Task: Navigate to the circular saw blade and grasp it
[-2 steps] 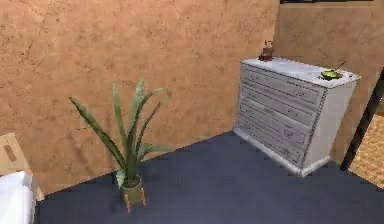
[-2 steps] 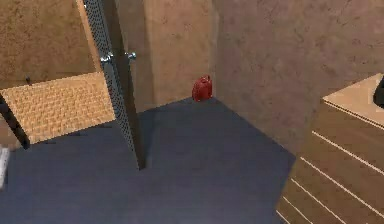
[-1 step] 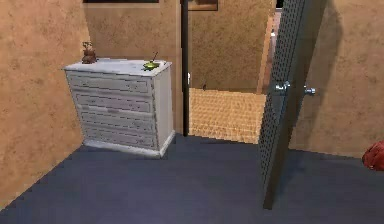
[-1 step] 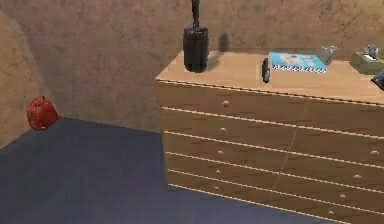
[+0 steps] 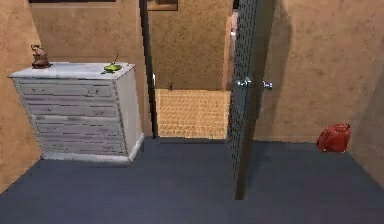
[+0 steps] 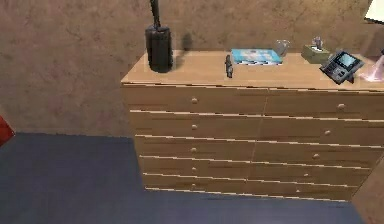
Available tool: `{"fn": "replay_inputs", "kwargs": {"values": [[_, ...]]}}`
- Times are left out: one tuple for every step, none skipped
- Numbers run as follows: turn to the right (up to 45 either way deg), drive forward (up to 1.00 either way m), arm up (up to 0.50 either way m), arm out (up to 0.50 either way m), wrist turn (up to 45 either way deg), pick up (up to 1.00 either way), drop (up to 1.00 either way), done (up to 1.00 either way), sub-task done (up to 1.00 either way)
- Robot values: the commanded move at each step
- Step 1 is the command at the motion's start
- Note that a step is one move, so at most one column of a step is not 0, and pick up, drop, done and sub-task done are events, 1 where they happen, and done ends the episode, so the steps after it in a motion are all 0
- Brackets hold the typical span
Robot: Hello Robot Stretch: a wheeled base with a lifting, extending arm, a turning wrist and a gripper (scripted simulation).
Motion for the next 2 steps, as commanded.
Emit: {"fn": "replay_inputs", "kwargs": {"values": [[0.0, 1.00, 0.00, 0.00, 0.0, 0.00, 0.00, 0.00, 0.00], [-6.0, 0.00, 0.00, 0.00, 0.0, 0.00, 0.00, 0.00, 0.00]]}}
